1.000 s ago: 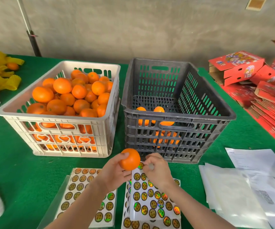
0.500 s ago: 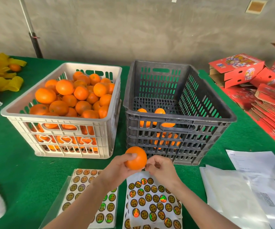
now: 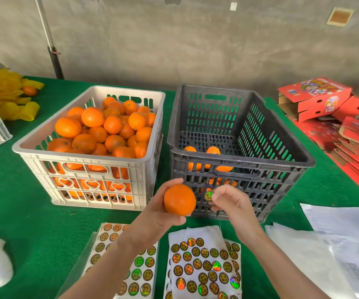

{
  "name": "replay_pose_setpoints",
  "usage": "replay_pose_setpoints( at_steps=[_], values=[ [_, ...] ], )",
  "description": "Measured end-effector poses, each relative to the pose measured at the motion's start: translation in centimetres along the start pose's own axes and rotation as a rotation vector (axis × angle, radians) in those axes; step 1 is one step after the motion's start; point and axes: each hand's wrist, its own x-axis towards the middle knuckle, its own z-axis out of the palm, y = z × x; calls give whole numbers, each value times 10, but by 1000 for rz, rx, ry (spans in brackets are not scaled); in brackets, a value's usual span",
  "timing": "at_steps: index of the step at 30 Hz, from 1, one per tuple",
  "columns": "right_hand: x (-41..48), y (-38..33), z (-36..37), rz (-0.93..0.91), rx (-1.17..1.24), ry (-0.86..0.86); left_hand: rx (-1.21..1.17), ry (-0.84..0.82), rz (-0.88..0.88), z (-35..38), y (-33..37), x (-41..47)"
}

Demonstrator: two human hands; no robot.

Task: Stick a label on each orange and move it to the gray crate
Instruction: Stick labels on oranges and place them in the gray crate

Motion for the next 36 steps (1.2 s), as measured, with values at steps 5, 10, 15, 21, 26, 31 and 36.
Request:
replay_pose_setpoints(
  at_steps=[5, 10, 15, 21, 26, 31, 36],
  values=[
    [-5, -31, 5, -130, 41, -80, -363, -44, 2, 13, 19, -1],
    [-7, -48, 11, -232, 147, -120, -475, -60, 72, 13, 26, 1],
    [-7, -54, 11, -263, 111, -161, -400, -15, 121, 12, 26, 2],
    [-1, -44, 9, -138, 159, -144, -33, 211, 216, 20, 30, -1],
    [-1, -42, 7, -104, 147, -155, 97, 254, 203, 23, 31, -4],
    [-3, -48, 7, -214, -36, -187, -82, 184, 97, 23, 34, -4],
    [-5, -49, 16, -318, -207, -165, -183, 205, -3, 22, 36, -2]
  ],
)
